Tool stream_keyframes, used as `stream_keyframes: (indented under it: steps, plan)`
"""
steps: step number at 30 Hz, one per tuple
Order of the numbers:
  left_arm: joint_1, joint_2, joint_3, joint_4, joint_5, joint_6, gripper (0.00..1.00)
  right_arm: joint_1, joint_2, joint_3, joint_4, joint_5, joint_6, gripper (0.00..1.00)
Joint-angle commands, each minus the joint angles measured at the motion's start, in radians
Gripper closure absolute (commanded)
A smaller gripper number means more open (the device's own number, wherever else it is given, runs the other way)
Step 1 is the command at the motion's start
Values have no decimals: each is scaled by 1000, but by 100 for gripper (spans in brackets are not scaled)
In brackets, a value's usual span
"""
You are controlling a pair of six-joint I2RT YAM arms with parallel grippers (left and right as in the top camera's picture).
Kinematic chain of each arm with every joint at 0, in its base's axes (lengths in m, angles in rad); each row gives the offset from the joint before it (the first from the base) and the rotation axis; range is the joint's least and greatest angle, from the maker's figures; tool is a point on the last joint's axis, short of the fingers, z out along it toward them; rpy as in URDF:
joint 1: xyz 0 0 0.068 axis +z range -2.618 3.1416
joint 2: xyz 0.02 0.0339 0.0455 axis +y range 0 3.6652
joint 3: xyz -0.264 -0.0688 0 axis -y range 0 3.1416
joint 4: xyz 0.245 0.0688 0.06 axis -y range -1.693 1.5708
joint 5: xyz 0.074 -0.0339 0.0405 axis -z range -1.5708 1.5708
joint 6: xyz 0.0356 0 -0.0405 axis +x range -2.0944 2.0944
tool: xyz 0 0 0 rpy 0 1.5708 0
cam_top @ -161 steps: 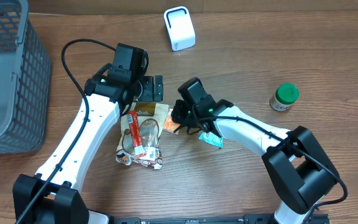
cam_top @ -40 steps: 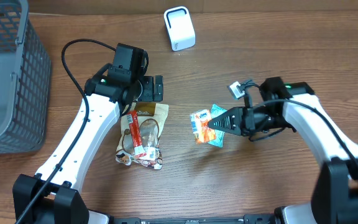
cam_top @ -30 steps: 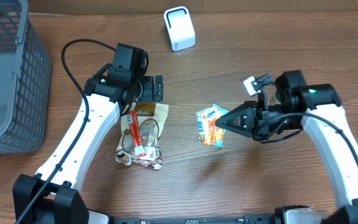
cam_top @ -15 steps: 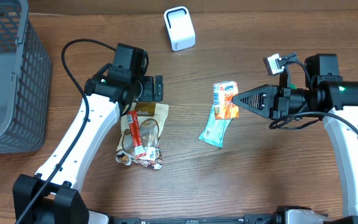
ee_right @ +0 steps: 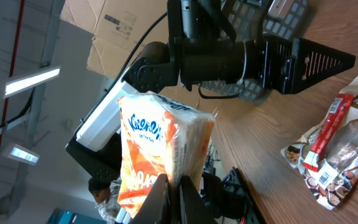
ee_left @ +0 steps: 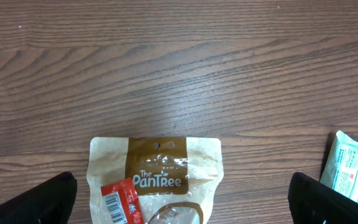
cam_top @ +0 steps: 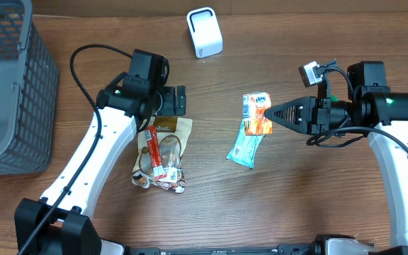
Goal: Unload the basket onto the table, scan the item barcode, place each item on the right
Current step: 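Carry the Kleenex pack with the right gripper to the scanner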
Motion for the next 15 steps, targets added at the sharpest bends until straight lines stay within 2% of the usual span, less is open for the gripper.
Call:
stream_keyframes:
  steps: [1, 4, 11, 15]
  plan:
    - [-1, -8, 12, 0, 7, -11, 0, 0, -15, 24, 10, -34, -32, 96]
    - [-1, -8, 12, 0, 7, -10, 0, 0, -12, 24, 55, -33, -53, 96]
    - [-1, -8, 12, 0, 7, -10, 0, 0, 6, 24, 302, -20, -47, 96]
    - [-1, -8, 12, 0, 7, -11, 0, 2, 24, 24, 402, 98, 21, 96]
